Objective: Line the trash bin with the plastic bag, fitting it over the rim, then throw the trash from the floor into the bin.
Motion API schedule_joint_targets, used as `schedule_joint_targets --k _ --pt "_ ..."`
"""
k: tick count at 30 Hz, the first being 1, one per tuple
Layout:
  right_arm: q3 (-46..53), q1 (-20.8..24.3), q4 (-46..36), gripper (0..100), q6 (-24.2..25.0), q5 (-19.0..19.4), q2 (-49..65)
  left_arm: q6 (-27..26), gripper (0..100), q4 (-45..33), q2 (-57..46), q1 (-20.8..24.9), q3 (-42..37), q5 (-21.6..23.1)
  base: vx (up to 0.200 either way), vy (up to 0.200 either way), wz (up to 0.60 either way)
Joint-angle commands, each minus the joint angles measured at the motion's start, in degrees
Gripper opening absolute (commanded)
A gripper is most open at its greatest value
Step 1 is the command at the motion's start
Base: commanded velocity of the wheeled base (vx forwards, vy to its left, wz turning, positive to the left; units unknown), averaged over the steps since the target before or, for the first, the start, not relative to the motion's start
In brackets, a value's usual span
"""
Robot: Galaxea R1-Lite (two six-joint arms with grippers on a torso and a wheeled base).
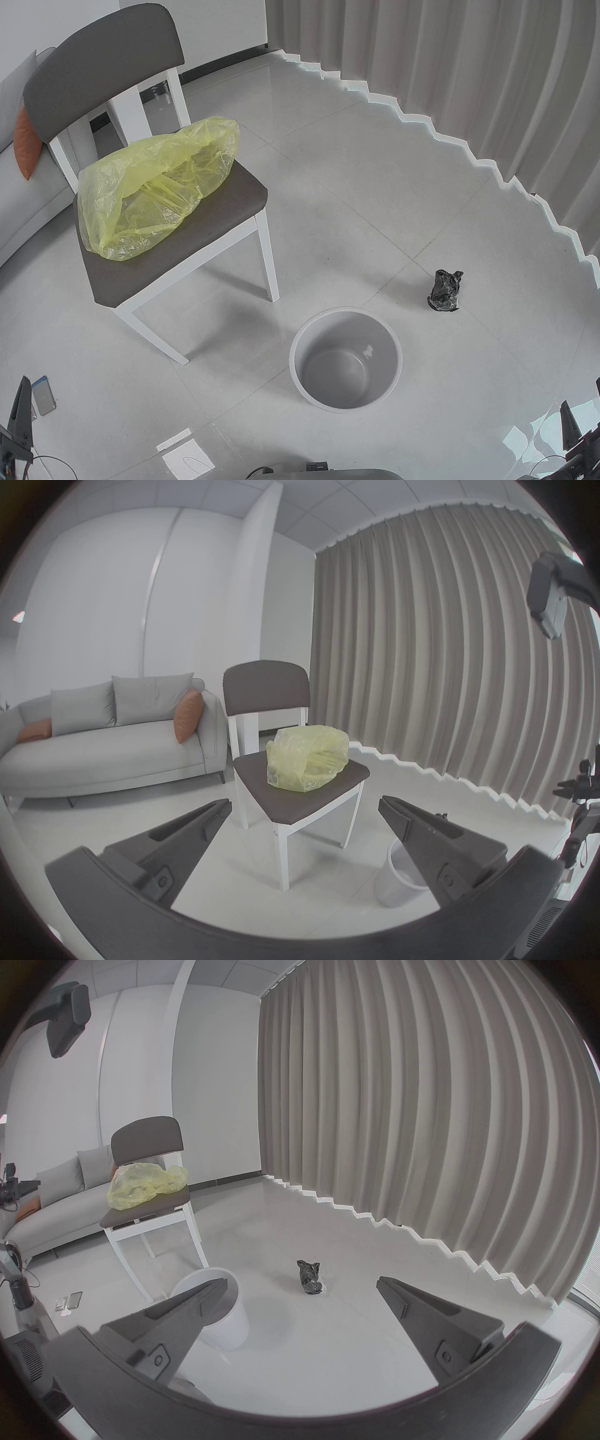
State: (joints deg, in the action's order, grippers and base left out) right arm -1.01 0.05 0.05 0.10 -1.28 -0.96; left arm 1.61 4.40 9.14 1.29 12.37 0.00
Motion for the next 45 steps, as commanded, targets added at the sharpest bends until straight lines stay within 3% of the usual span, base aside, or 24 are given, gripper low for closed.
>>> schedule_joint_targets --k 1,9,12,13,14,16,26,35,45 --pt "1.01 0.04 0.21 100 -3.0 0.31 0.44 -5.74 100 1.05 23.99 1.17 7.58 0.09 0.0 0.0 0.0" --pt "1.01 -0.05 0.39 100 -3.96 3.83 0.52 -6.97 100 1.75 41.39 1.61 18.74 -1.41 0.0 0.0 0.0" --pt "1.01 -0.05 0.48 100 -3.17 3.65 0.52 -10.57 100 1.84 48.25 5.91 24.98 -13.1 0.0 0.0 0.0" --pt "1.01 -0.05 0.48 100 -3.17 3.65 0.52 -10.57 100 1.84 48.25 5.91 24.98 -13.1 0.0 0.0 0.0" --pt "1.01 -0.05 0.48 100 -3.09 3.83 0.52 -10.4 100 1.84 52.29 9.87 28.06 -18.19 0.0 0.0 0.0" --pt "1.01 -0.05 0.57 100 -3.17 3.92 0.52 -10.4 100 1.75 55.63 11.28 29.9 -20.04 0.0 0.0 0.0" --pt "1.01 -0.05 0.57 100 -3.26 3.92 0.52 -10.31 100 4.56 69.78 13.65 37.37 -23.82 0.0 0.0 0.0" --pt "1.01 -0.05 0.57 100 -3.53 3.92 0.52 -10.57 100 10.54 77.34 10.57 38.95 -24.26 0.0 0.0 0.0" --pt "1.01 -0.05 0.57 100 -3.61 4.09 0.52 -10.22 100 10.98 82.44 6.88 43.0 -24.79 0.0 0.0 0.0"
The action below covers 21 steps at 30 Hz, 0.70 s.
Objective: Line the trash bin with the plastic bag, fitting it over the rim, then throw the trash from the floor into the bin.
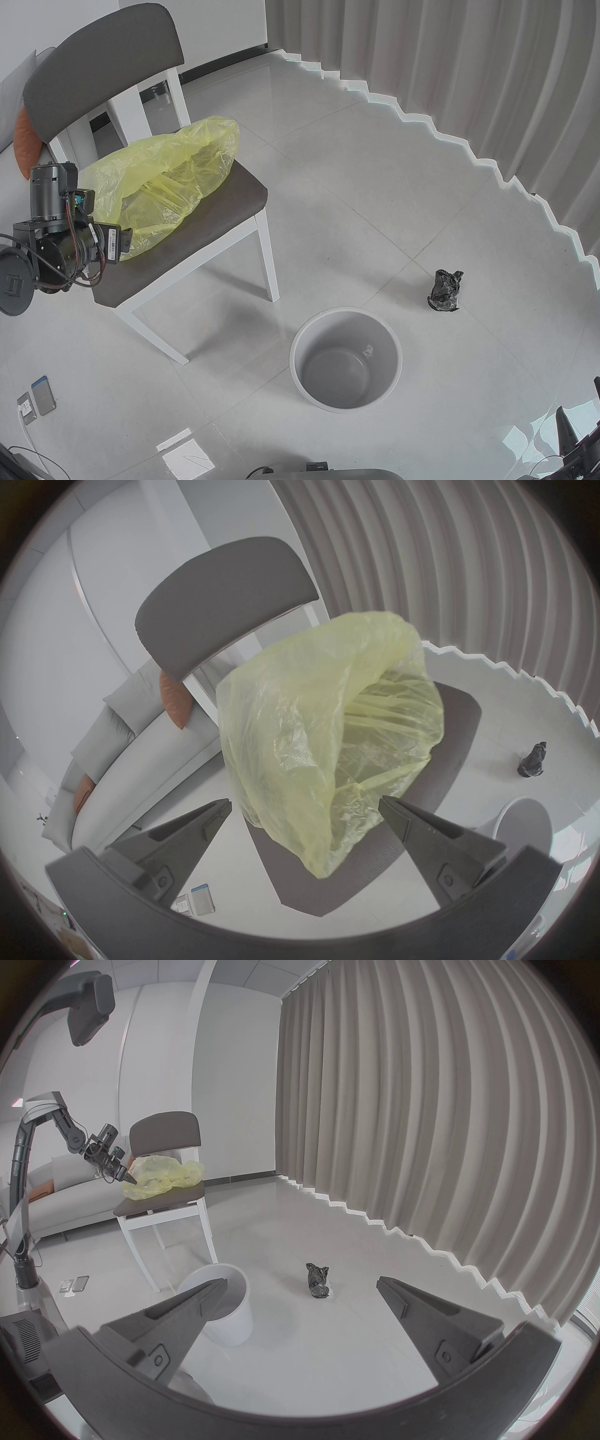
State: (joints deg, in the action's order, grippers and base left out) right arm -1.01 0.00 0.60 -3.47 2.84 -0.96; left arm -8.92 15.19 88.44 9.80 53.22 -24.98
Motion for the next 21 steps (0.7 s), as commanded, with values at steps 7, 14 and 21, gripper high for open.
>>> schedule_joint_targets --k 7,14,21 --pt "1.01 0.0 0.02 100 -0.13 -0.03 0.52 0.49 100 0.28 5.6 -3.12 4.43 0.54 0.0 0.0 0.0" --pt "1.01 0.0 0.02 100 -0.04 -0.03 0.52 1.01 100 0.54 7.27 -4.44 5.22 0.72 0.0 0.0 0.0" --pt "1.01 0.0 -0.07 100 -0.3 -0.47 0.52 2.16 0 2.56 8.41 -5.67 5.22 0.98 0.0 0.0 0.0"
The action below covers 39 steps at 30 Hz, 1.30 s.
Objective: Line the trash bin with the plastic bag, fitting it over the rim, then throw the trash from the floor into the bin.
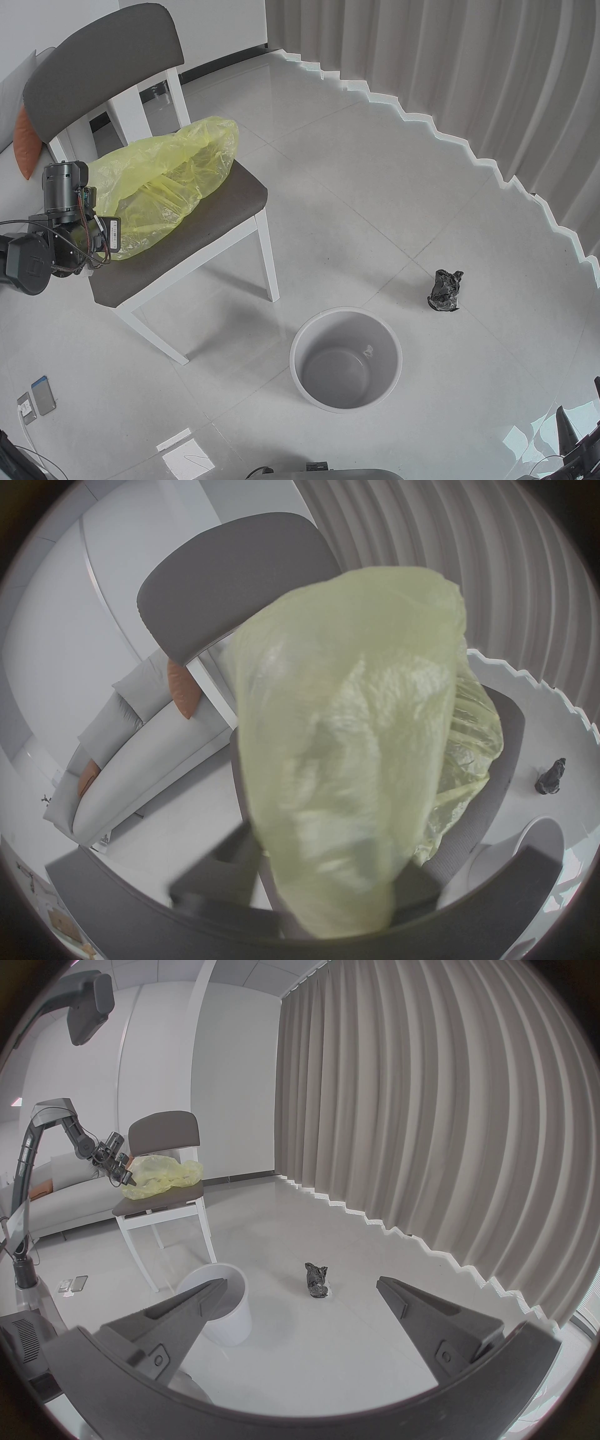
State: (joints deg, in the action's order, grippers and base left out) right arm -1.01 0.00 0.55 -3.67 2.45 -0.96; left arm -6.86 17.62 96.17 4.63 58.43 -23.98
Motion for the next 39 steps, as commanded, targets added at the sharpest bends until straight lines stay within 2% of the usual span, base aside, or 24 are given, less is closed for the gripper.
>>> schedule_joint_targets --k 1,2,5,10,13,15,16,17,19,20,21,24,26,29,33,38,39 --pt "1.01 0.0 0.51 100 -0.11 0.01 0.52 0.45 0 0.31 0.95 -1.29 0.19 0.6 0.0 0.0 0.0" --pt "1.01 0.0 0.51 100 -0.11 0.01 0.52 0.45 0 0.31 0.95 -1.29 0.19 0.6 0.0 0.0 0.0" --pt "-6.9 -0.18 3.85 100 3.76 1.33 -0.18 0.71 0 0.4 1.12 -2.17 0.11 2.71 0.0 0.0 0.0" --pt "-14.28 -1.14 0.86 100 3.41 3.97 -7.83 1.68 0 3.48 -2.92 -0.06 -0.69 9.3 0.0 0.0 0.0" --pt "-19.29 -1.32 0.95 100 3.32 4.93 -15.21 1.33 0 5.06 -6.7 3.54 -1.74 12.82 0.0 0.0 0.0" --pt "-23.16 -1.32 0.95 100 3.41 4.84 -20.13 0.89 0 4.36 -10.92 8.02 -2.97 14.84 0.0 0.0 0.0" --pt "-26.59 -1.32 0.86 100 3.41 4.76 -24.17 -0.78 0 3.48 -15.14 12.59 -4.11 17.47 0.0 0.0 0.0" --pt "-28.08 -1.32 0.86 100 3.41 4.58 -25.76 -1.93 0 2.78 -16.45 14.26 -4.11 18.27 0.0 0.0 0.0" --pt "-31.07 -1.32 0.51 100 3.23 4.67 -28.74 -4.74 0 0.4 -18.21 17.25 -3.5 19.06 0.0 0.0 0.0" --pt "-31.07 -1.32 0.51 100 3.23 4.67 -28.74 -4.74 0 0.4 -18.21 17.25 -3.5 19.06 0.0 0.0 0.0" --pt "-34.32 -1.14 0.33 100 2.7 5.02 -32.08 -7.2 0 -2.85 -18.92 20.68 -1.74 19.41 0.0 0.0 0.0" --pt "-36.34 -0.97 0.42 100 1.38 5.02 -35.25 -7.64 0 -4.17 -18.65 23.4 -0.51 19.58 0.0 0.0 0.0" --pt "-38.19 -0.79 0.51 100 0.68 5.02 -39.03 -9.04 0 -4.7 -18.56 26.92 0.72 20.99 0.0 0.0 0.0" --pt "-40.03 -0.7 0.51 100 0.15 5.02 -42.81 -13.35 0 -7.07 -18.48 29.03 2.13 22.75 0.0 0.0 0.0" --pt "-42.85 0.44 0.42 100 -1.96 4.93 -48.26 -21.0 0 -14.45 -17.77 30.79 7.93 23.36 0.0 0.0 0.0" --pt "-46.27 2.02 0.33 100 -2.13 4.93 -52.39 -23.63 0 -17.79 -15.84 34.83 13.99 23.45 0.0 0.0 0.0" --pt "-47.06 3.78 0.33 100 -1.96 4.93 -53.62 -24.43 0 -17.79 -15.22 36.32 15.31 23.45 0.0 0.0 0.0"
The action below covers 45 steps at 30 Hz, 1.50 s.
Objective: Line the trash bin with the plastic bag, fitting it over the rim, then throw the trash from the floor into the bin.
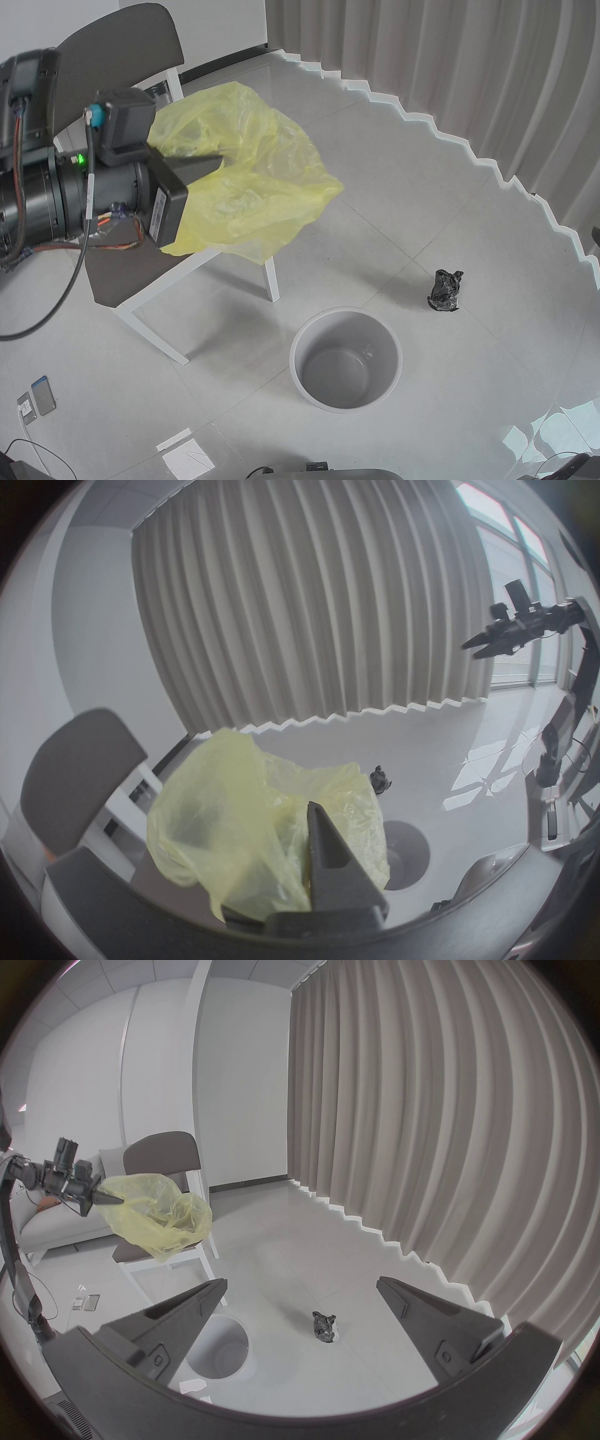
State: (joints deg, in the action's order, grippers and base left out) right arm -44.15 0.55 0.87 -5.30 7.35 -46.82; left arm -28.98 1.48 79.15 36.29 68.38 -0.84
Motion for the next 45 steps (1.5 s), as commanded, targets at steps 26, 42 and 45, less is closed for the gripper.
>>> schedule_joint_targets --k 26,42,45 --pt "-12.36 10.0 0.36 100 5.65 0.56 -22.26 -8.29 0 -3.85 0.04 14.33 2.46 2.77 0.0 0.0 0.0" --pt "-22.38 15.89 0.45 100 11.37 6.1 -38.61 -11.72 0 -7.54 -1.11 15.12 3.52 7.26 0.0 0.0 0.0" --pt "-21.85 15.89 0.63 100 11.28 6.36 -40.28 -11.72 0 -7.45 -0.84 15.12 3.61 7.26 0.0 0.0 0.0"
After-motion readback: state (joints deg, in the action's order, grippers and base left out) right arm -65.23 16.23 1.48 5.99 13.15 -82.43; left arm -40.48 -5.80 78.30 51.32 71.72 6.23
